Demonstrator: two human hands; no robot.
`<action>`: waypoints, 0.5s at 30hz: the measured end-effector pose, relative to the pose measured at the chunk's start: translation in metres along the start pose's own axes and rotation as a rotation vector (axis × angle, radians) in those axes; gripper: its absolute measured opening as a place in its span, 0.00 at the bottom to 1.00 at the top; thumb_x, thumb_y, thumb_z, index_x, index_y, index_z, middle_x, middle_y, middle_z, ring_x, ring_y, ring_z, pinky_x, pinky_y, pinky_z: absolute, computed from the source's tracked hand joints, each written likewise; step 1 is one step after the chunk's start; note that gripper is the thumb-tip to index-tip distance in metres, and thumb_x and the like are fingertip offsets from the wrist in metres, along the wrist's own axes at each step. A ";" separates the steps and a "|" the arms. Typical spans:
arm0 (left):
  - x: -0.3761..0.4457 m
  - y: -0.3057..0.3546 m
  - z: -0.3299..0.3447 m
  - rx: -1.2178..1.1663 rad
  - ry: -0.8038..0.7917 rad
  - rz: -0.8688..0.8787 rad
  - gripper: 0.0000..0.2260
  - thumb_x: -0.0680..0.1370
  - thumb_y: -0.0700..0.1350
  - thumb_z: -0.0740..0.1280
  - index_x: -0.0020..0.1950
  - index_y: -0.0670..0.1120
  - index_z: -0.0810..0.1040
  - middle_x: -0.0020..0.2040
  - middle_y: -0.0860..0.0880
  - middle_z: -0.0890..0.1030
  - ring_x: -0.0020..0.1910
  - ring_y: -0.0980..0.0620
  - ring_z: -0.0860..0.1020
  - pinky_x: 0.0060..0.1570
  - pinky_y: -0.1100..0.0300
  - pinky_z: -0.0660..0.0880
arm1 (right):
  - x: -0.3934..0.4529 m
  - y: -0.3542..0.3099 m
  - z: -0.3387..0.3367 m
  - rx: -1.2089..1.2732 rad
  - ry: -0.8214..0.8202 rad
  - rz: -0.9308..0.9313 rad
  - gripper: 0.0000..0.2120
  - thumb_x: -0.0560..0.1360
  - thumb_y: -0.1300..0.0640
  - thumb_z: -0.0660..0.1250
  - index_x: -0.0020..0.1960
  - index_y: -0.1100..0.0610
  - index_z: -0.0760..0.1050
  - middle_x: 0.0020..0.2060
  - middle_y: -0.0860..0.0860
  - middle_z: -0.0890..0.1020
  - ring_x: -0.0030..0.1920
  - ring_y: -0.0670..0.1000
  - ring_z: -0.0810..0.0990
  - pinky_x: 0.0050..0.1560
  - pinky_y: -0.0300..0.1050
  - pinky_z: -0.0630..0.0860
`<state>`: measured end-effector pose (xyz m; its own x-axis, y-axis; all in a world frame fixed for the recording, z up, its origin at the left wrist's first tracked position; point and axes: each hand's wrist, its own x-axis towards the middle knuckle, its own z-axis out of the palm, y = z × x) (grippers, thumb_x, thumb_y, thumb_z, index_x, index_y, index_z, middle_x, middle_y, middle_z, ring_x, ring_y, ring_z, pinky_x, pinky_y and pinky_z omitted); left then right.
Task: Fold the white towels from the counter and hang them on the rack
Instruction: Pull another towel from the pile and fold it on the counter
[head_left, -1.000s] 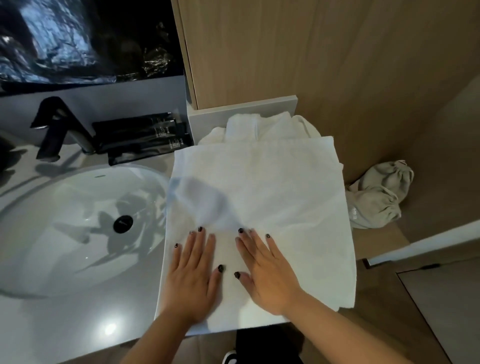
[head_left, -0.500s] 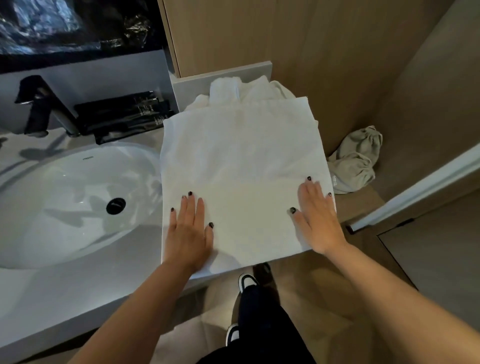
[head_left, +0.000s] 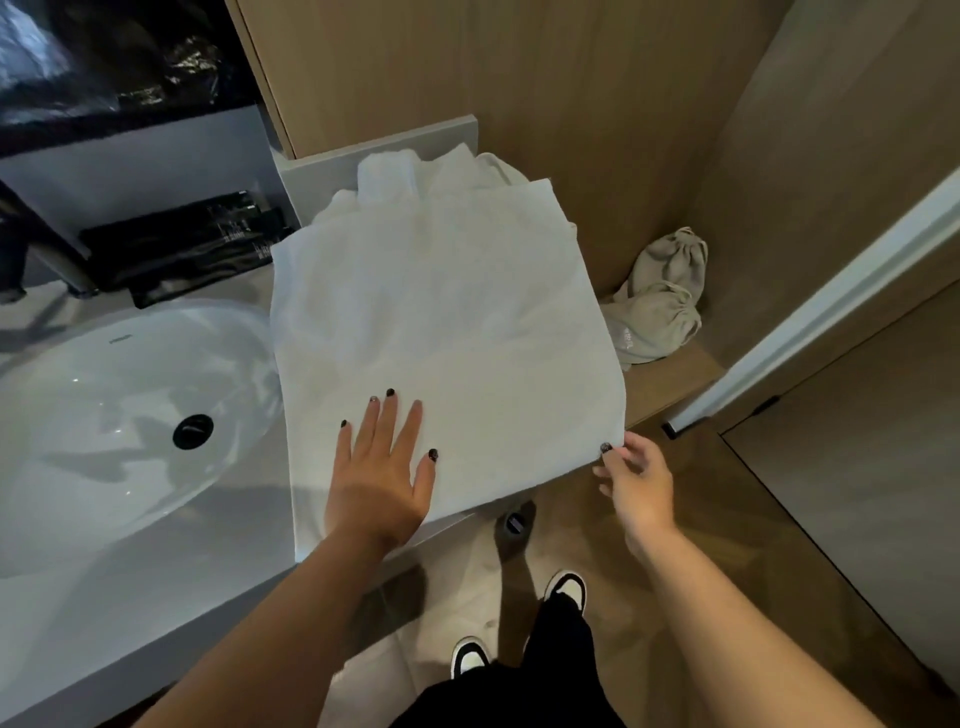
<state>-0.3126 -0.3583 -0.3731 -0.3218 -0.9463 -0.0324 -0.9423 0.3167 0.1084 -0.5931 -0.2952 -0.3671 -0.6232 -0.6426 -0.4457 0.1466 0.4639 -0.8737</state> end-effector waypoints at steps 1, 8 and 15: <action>0.000 0.001 -0.001 0.005 -0.011 -0.005 0.30 0.80 0.61 0.40 0.81 0.53 0.45 0.81 0.48 0.43 0.80 0.46 0.44 0.77 0.43 0.48 | 0.003 -0.002 -0.001 0.018 -0.032 0.056 0.12 0.80 0.60 0.65 0.63 0.54 0.72 0.51 0.50 0.80 0.47 0.50 0.81 0.45 0.44 0.79; 0.001 0.003 -0.002 0.016 0.016 -0.001 0.29 0.81 0.59 0.45 0.81 0.50 0.52 0.81 0.46 0.50 0.79 0.45 0.51 0.76 0.42 0.52 | 0.031 -0.016 -0.056 -0.104 -0.232 0.080 0.07 0.80 0.62 0.64 0.54 0.60 0.79 0.50 0.57 0.84 0.50 0.53 0.85 0.54 0.47 0.80; 0.000 0.004 -0.004 0.008 0.005 0.011 0.29 0.81 0.59 0.44 0.81 0.50 0.53 0.80 0.44 0.53 0.79 0.43 0.53 0.75 0.41 0.56 | 0.036 -0.022 -0.053 -0.212 -0.004 0.053 0.08 0.75 0.68 0.68 0.46 0.57 0.79 0.47 0.56 0.83 0.53 0.56 0.82 0.56 0.47 0.78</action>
<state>-0.3157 -0.3576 -0.3684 -0.3319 -0.9430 -0.0260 -0.9394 0.3279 0.1004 -0.6595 -0.2961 -0.3535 -0.6161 -0.6157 -0.4912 0.0142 0.6149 -0.7885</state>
